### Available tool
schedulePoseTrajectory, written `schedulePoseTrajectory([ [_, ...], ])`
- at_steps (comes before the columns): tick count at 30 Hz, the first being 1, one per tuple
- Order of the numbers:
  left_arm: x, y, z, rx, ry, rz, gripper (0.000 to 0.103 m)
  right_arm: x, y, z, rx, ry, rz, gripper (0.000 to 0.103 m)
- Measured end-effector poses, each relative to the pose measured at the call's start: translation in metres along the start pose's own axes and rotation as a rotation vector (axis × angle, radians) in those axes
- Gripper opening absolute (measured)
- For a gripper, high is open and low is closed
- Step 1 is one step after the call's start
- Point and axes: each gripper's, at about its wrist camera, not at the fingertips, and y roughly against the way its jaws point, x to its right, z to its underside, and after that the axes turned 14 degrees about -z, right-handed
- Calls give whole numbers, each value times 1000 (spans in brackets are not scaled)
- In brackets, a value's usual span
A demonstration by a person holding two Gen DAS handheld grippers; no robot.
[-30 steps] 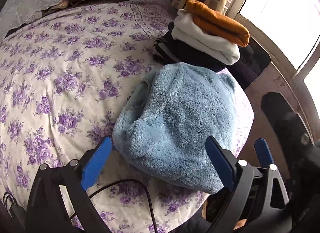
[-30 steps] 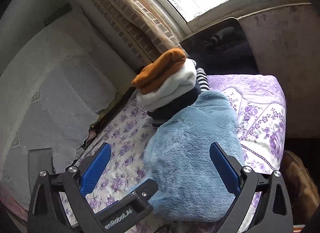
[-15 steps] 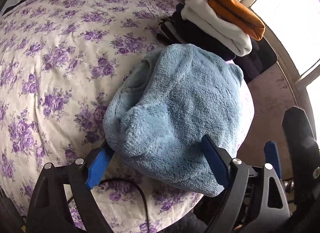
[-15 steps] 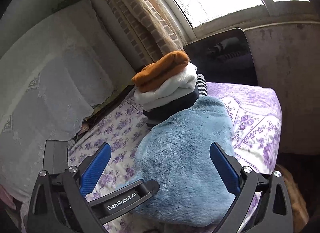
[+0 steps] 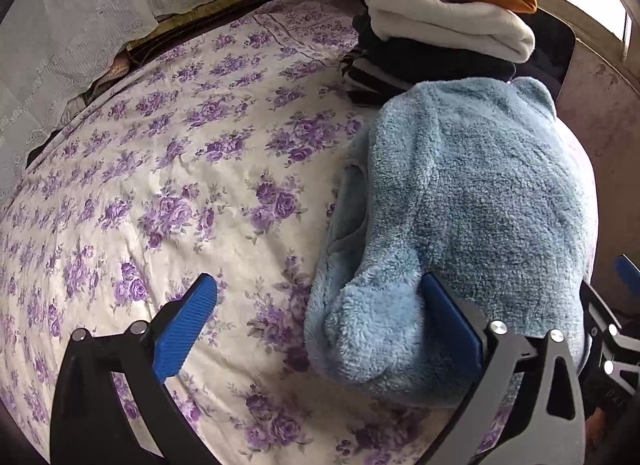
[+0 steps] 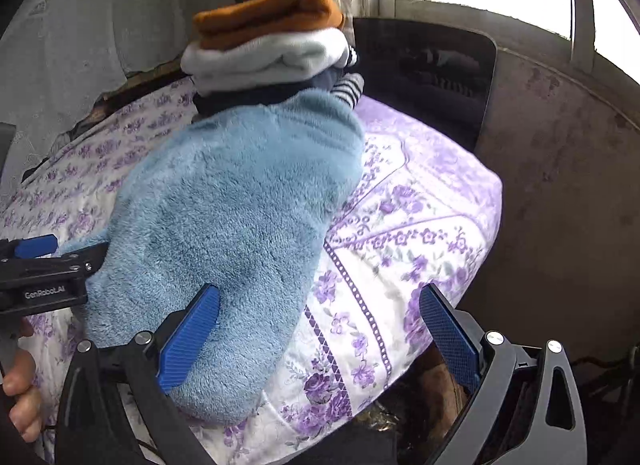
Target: Fold small clothes
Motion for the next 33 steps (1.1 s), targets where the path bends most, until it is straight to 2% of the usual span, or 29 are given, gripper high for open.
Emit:
schedulePoseTrajectory([
  [3, -2, 4, 0, 8, -1, 20, 99, -4, 5, -3, 9, 42, 19, 99],
  [7, -16, 12, -2, 13, 31, 60, 99, 5, 29, -16, 84, -10, 6, 99],
  [11, -29, 10, 0, 16, 63, 31, 99, 0, 44, -30, 117, -24, -49, 99],
  [14, -22, 10, 3, 31, 21, -30, 99, -17, 39, -29, 92, 8, -74, 99],
  [18, -11, 17, 7, 71, -28, -89, 99, -21, 5, -18, -67, -25, -102, 99],
  [21, -12, 18, 8, 70, -27, -74, 99, -14, 7, -17, -73, -77, -117, 99],
  [33, -9, 38, 12, 125, -51, -17, 98, -23, 43, -37, -48, -93, -40, 99],
])
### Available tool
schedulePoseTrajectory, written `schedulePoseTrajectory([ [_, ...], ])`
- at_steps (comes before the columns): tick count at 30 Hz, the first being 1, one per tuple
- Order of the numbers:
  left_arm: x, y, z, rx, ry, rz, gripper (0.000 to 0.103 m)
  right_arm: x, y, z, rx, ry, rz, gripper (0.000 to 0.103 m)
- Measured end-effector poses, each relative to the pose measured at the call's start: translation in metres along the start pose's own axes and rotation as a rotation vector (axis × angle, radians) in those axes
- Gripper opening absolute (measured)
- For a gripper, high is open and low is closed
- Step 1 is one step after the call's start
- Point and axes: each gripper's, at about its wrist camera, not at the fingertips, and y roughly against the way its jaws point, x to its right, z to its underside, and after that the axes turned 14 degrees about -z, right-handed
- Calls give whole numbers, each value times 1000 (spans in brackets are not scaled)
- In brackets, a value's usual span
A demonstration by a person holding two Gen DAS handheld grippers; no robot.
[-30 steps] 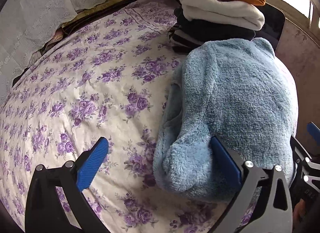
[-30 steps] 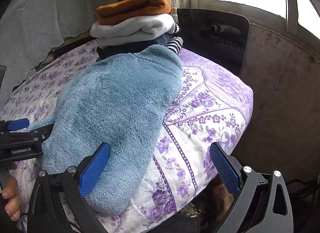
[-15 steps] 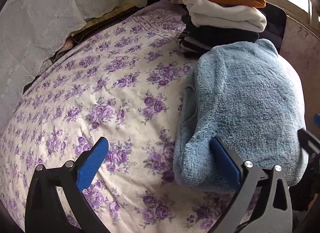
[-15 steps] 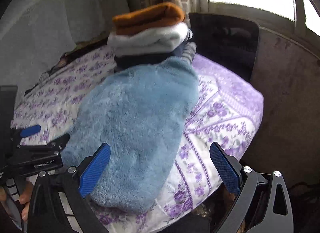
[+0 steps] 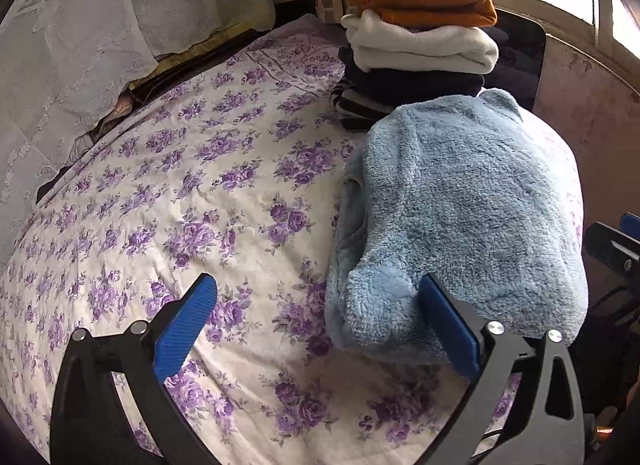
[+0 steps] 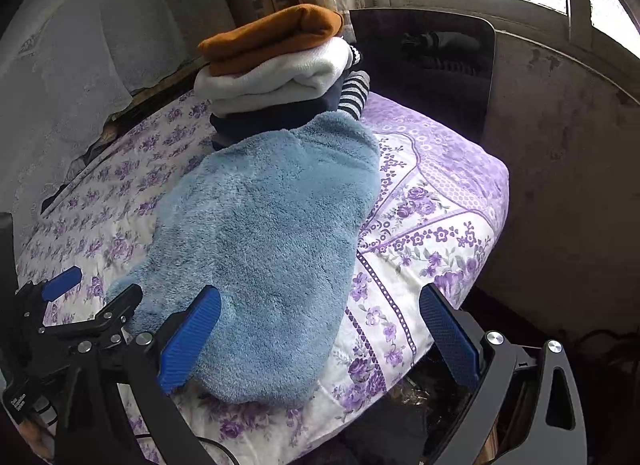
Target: Fold small clothes
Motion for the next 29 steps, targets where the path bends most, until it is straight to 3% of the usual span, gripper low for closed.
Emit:
schedulePoseTrajectory([
  [11, 3, 27, 4, 70, -9, 11, 98, -16, 24, -1, 25, 43, -16, 99],
  [13, 5, 29, 5, 68, -19, 41, 98, -15, 23, -1, 24, 40, -21, 99],
  [15, 11, 34, 7, 75, -67, 134, 98, -12, 24, -1, 32, 32, -25, 99],
  [18, 23, 57, 14, 215, -119, 83, 98, -9, 28, -3, 48, 16, -31, 99],
  [19, 24, 62, 15, 228, -125, 99, 98, -9, 29, -3, 53, 14, -31, 99],
  [21, 26, 66, 16, 211, -127, 146, 98, -9, 30, -3, 55, 14, -30, 99],
  [24, 29, 62, 14, 198, -124, 91, 98, -9, 30, -3, 56, 17, -29, 99],
  [29, 20, 48, 10, 143, -88, 96, 98, -14, 31, -3, 56, 27, -29, 99],
])
